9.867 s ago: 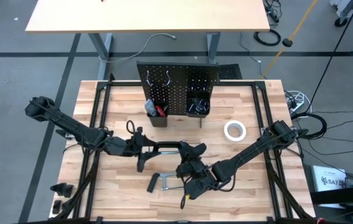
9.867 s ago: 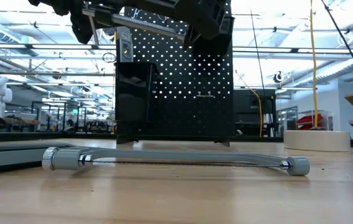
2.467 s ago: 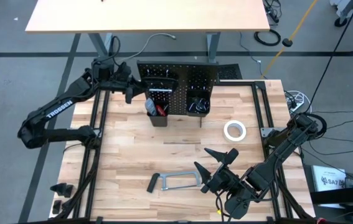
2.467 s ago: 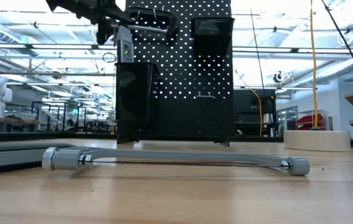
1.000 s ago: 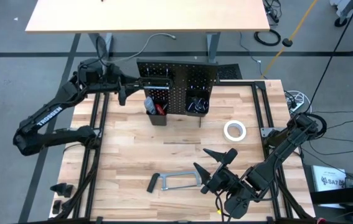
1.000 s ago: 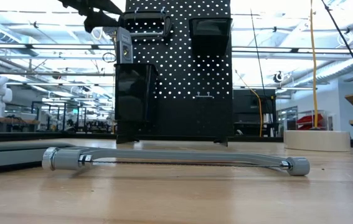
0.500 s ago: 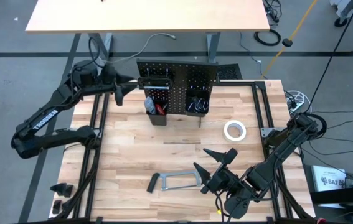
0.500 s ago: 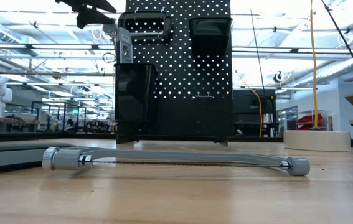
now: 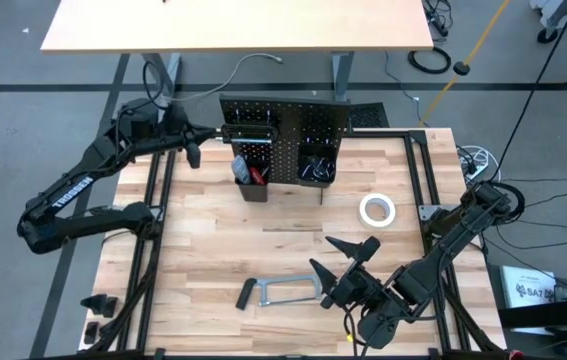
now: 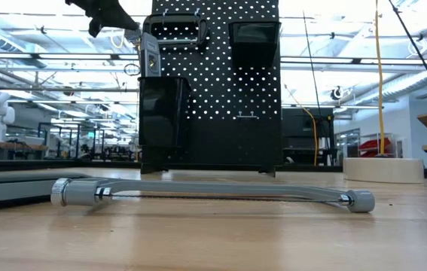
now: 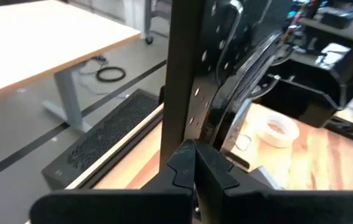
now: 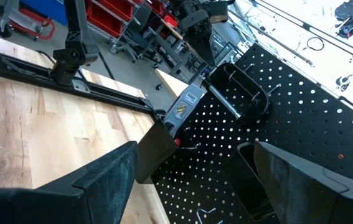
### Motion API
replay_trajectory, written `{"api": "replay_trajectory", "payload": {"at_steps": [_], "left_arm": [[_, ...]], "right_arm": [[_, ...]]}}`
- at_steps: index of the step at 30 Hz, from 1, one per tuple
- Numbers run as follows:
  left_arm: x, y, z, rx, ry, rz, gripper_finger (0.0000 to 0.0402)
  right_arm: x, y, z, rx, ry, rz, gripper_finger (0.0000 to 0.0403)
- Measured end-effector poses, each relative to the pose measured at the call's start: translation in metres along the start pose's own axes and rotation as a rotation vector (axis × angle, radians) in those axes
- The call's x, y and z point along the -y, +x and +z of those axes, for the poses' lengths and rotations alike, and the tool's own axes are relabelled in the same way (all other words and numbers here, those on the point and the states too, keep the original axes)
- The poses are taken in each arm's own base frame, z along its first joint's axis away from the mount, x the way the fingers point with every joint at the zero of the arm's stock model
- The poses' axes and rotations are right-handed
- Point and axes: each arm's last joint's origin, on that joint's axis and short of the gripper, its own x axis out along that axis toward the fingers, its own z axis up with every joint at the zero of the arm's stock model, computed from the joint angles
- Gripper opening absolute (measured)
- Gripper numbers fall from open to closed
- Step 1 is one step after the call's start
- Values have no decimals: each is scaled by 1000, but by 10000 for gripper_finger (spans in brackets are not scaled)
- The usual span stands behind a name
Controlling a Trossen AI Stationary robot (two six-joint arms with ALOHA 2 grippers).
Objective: Hang tools onto peg board
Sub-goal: Hang the black clamp on the peg board
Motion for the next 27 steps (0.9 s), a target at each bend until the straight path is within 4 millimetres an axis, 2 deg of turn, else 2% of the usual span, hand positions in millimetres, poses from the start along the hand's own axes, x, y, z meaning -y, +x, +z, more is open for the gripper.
{"api": "replay_trajectory", "payload": {"at_steps": [4, 11, 20, 27], "left_arm": [[3, 2, 0, 0, -6, 49, 3], [14, 13, 2, 13, 10, -15, 1], [18, 31, -1, -43, 16, -28, 0], [18, 28, 0, -25, 19, -19, 0]], "right_arm": [[0, 4, 0, -6, 4, 15, 313], [0, 4, 0, -7, 8, 19, 313], [-1, 4, 0, -6, 10, 36, 313], [-1, 4, 0, -6, 10, 36, 313]]}}
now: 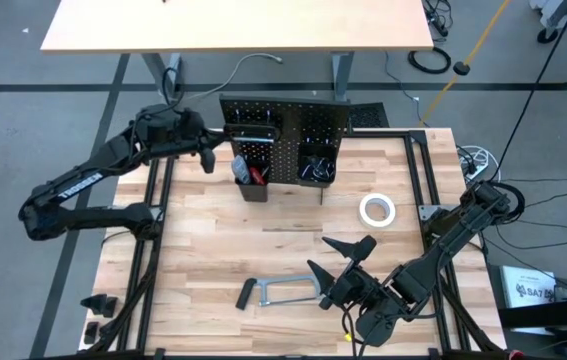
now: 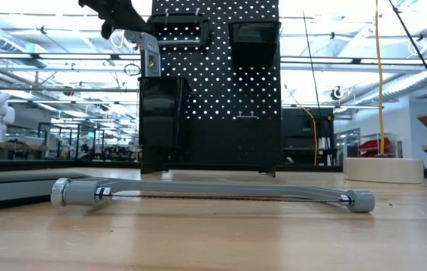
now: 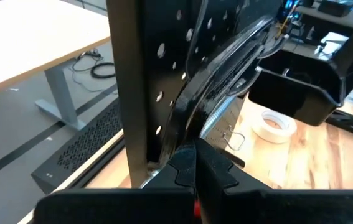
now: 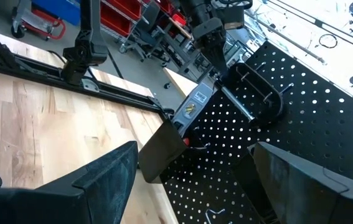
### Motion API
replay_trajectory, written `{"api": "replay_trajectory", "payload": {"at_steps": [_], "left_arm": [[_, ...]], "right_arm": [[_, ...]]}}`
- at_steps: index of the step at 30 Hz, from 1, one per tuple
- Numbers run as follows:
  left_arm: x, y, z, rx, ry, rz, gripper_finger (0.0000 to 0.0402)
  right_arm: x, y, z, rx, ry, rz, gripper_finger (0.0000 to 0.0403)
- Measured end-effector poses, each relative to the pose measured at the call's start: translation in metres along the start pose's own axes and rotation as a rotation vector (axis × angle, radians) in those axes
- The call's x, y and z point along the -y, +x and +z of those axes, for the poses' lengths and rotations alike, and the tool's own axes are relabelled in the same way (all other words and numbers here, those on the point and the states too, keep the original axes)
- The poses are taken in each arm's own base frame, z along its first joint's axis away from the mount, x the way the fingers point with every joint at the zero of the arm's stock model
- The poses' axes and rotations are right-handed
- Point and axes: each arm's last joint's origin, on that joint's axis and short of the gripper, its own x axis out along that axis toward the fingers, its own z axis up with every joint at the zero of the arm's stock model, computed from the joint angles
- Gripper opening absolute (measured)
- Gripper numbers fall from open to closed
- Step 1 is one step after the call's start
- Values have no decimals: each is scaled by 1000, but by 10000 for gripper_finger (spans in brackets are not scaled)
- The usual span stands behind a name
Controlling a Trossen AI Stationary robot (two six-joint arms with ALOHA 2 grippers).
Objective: Hang tools onto peg board
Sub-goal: Hang the black clamp on the peg board, then hang the gray hacksaw on the peg board
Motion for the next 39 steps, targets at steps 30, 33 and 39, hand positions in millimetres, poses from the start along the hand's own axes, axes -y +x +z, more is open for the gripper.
{"api": "replay_trajectory", "payload": {"at_steps": [30, 33, 39], "left_arm": [[56, -50, -26, 9, 52, -293, 0], [73, -43, -39, 8, 56, -404, 0], [115, -29, -78, -99, 84, -653, 0]], "right_arm": [[24, 7, 2, -81, 208, 300, 313], [29, 14, 0, -171, 288, 503, 313], [16, 19, -7, -297, 343, 713, 313]]}}
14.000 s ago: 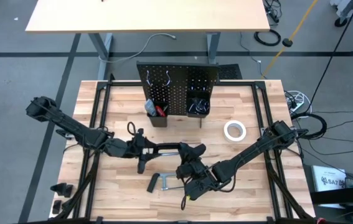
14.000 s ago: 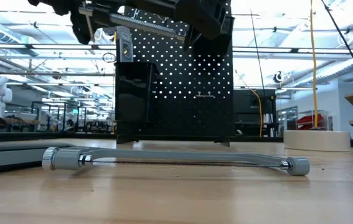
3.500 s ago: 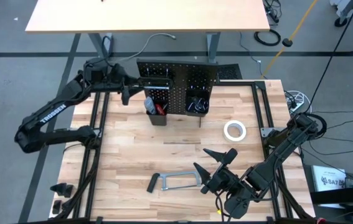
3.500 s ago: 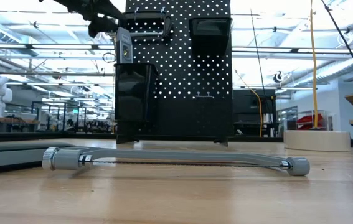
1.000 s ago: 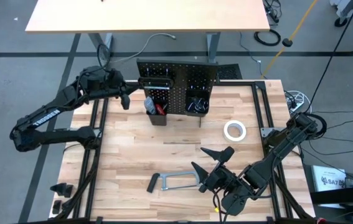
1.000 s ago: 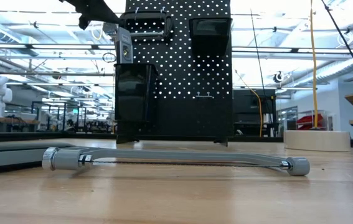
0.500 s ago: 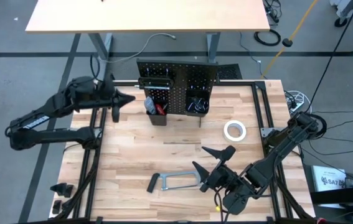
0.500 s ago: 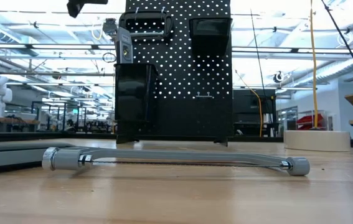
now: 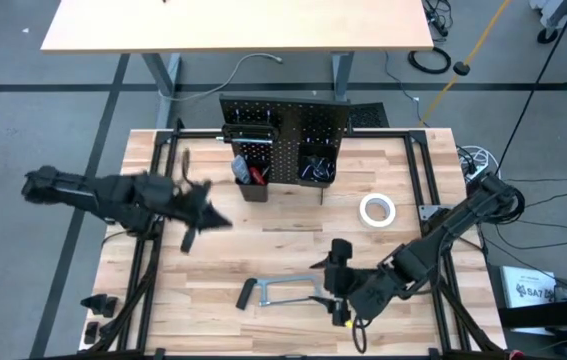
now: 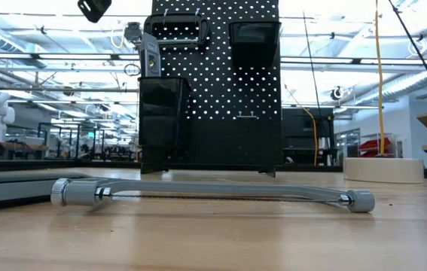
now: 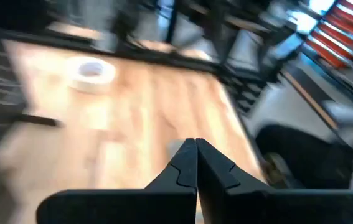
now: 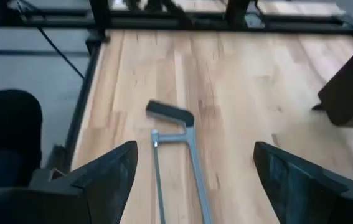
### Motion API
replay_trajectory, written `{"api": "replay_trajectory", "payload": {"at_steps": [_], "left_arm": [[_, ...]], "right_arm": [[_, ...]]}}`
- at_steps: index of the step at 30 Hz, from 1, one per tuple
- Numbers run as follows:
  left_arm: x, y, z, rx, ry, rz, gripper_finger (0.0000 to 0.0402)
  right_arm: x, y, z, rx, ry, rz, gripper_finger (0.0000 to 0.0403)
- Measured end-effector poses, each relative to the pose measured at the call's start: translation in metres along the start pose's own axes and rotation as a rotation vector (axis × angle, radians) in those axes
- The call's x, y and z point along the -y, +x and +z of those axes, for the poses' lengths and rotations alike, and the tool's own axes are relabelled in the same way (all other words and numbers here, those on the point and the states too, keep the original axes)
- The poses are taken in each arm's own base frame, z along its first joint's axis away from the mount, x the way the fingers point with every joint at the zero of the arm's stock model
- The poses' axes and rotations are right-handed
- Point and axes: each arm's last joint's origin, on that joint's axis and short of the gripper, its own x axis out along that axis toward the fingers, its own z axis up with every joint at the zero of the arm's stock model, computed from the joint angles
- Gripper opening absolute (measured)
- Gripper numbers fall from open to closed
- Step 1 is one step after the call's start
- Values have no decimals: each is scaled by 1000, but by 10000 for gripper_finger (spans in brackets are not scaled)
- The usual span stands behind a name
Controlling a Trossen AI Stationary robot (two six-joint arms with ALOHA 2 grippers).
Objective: Hang tools onto peg board
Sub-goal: Hang the gray hacksaw on the peg board
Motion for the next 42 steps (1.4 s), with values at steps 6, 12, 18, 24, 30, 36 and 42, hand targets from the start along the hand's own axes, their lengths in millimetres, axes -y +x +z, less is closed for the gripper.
{"api": "replay_trajectory", "payload": {"at_steps": [6, 12, 18, 24, 30, 36, 42], "left_arm": [[37, 28, -28, -21, 79, -78, 0], [68, 51, -55, -74, 177, 33, 0], [86, 76, -76, -99, 236, 79, 0], [92, 93, -96, -187, 234, 44, 0], [96, 104, -99, -154, 262, 30, 0], [100, 109, -94, -74, 301, 5, 0], [101, 110, -91, -46, 298, -4, 0]], "right_arm": [[-8, 27, -16, -67, -38, -44, 313], [-6, 62, -33, -144, -120, -103, 313], [8, 93, -58, -226, -108, -90, 313], [33, 102, -109, -263, 63, -150, 313], [44, 111, -142, -224, 215, -105, 313], [44, 113, -145, -224, 214, -99, 307], [42, 126, -160, -268, 206, -112, 266]]}}
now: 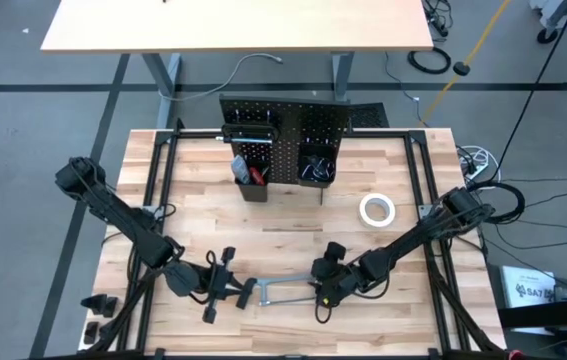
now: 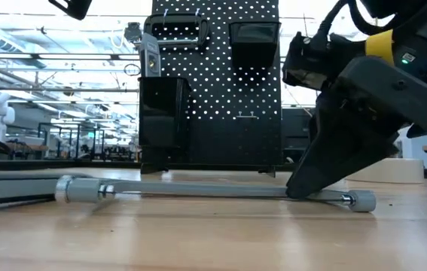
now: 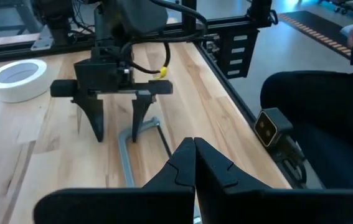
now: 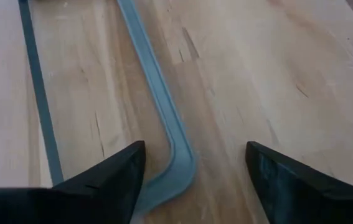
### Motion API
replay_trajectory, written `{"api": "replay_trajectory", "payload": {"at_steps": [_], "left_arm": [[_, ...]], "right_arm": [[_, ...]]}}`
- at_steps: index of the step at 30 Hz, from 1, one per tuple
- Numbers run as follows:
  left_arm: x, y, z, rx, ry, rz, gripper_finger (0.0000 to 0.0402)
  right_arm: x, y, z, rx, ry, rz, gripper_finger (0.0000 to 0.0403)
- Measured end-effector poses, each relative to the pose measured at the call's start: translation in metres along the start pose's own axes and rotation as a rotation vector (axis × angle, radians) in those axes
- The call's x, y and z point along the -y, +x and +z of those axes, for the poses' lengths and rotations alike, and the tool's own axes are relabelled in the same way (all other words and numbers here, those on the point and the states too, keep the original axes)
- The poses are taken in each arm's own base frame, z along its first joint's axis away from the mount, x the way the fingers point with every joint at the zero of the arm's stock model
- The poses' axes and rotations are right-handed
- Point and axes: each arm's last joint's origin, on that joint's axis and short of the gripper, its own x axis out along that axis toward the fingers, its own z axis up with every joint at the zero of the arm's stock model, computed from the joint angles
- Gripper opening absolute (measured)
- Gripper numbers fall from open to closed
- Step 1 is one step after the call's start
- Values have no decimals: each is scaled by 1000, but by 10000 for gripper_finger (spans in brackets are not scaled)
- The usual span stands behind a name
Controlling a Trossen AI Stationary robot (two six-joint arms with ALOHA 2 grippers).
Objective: Hang tools onto peg board
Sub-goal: Hang the gray hacksaw on the peg board
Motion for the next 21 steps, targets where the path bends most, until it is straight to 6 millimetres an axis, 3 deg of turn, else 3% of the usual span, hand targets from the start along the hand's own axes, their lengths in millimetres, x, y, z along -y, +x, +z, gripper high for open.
{"api": "replay_trajectory", "payload": {"at_steps": [7, 15, 21], "left_arm": [[0, 1, -1, -6, 2, 1, 0], [0, 2, -2, -8, 2, 0, 0], [0, 2, -2, -8, 2, -1, 0]], "right_arm": [[0, 7, -5, -17, 17, -4, 204], [-5, 3, 3, -33, -16, 38, 31], [-20, -3, 20, -42, -89, 65, 18]]}}
